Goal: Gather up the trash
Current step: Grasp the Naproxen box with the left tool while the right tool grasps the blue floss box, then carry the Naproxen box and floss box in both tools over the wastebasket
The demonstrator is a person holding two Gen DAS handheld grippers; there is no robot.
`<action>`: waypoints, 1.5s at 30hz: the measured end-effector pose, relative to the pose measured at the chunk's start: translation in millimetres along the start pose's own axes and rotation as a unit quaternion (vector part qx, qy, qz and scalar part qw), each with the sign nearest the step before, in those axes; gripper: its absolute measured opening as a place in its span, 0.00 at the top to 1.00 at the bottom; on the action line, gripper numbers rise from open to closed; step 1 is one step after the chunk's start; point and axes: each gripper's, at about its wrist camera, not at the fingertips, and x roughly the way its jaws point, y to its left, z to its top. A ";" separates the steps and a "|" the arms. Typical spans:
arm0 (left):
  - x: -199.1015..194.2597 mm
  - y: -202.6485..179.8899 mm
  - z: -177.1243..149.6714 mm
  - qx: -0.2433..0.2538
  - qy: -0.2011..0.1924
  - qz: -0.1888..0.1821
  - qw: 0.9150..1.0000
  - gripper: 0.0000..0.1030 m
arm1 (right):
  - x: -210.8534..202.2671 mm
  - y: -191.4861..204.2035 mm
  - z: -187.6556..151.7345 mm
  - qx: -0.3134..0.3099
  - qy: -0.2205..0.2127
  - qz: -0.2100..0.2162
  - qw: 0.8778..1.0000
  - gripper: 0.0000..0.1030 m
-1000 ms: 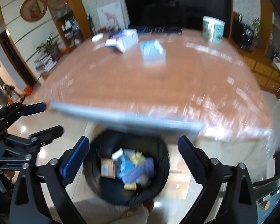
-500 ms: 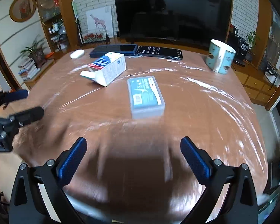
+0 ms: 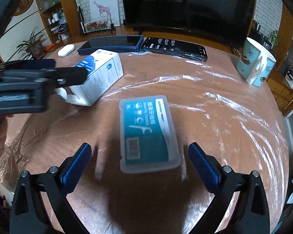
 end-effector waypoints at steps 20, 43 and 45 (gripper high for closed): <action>28.4 3.5 3.3 -0.017 0.019 -0.029 0.999 0.54 | 3.1 -0.3 7.3 -0.027 -0.014 -0.002 1.000 0.48; -20.6 2.4 -34.9 -0.023 -0.007 -0.018 1.000 0.54 | -22.3 -0.1 -9.5 -0.011 -0.023 -0.012 1.000 0.48; -25.0 0.6 -40.0 -0.022 -0.008 -0.018 1.000 0.54 | -26.5 0.2 -14.0 -0.008 -0.023 -0.011 1.000 0.48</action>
